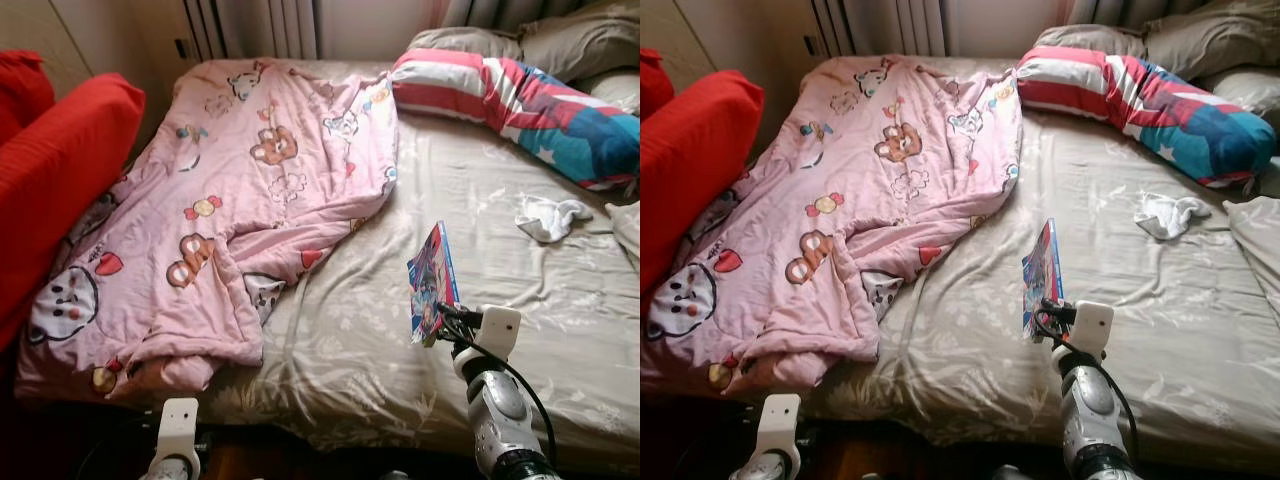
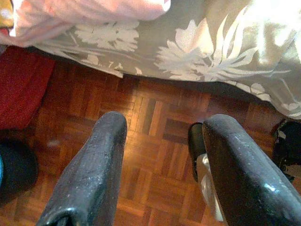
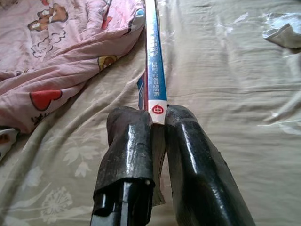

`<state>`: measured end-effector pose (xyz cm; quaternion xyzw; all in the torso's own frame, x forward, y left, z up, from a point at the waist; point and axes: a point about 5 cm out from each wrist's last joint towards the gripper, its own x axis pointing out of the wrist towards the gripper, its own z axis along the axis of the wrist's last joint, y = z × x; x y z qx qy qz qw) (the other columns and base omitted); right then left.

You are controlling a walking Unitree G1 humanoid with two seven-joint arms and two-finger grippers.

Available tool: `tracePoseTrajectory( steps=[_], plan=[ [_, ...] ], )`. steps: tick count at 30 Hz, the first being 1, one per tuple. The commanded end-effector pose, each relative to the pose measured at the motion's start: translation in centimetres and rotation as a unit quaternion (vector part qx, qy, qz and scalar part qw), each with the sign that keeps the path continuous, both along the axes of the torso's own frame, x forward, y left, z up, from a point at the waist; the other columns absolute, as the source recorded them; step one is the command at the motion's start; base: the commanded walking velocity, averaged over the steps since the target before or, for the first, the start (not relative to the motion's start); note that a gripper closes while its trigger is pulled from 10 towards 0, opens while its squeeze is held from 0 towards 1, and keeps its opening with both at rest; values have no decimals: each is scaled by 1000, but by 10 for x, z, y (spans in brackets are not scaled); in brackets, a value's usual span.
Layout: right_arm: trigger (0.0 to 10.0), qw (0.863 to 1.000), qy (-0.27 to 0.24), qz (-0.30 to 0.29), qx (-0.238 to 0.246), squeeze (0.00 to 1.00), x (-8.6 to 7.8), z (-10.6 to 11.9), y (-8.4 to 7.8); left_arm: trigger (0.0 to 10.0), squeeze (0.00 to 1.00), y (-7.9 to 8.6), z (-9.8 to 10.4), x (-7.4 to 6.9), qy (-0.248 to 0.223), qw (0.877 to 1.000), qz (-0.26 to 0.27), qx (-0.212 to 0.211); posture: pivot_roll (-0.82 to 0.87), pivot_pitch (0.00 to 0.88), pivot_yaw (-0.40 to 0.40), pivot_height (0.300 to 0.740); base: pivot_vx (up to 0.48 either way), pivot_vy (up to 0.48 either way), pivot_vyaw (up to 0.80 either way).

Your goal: Clean up the room

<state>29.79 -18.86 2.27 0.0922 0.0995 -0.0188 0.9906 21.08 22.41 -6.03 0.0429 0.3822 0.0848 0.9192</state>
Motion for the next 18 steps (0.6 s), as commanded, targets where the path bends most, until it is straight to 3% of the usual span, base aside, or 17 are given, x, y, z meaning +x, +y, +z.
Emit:
tracePoseTrajectory(
  steps=[1,18],
  plan=[
    [10000,1000,-5,5,-3,0,1,1,4,10000,0,5,-5,-11,18,1000,6,2,-44,199,18,740,0,0,0],
    [10000,1000,1,7,-2,0,1,0,5,10000,0,1,-8,-15,23,1000,3,-3,-39,207,21,740,-244,0,0]
  ],
)
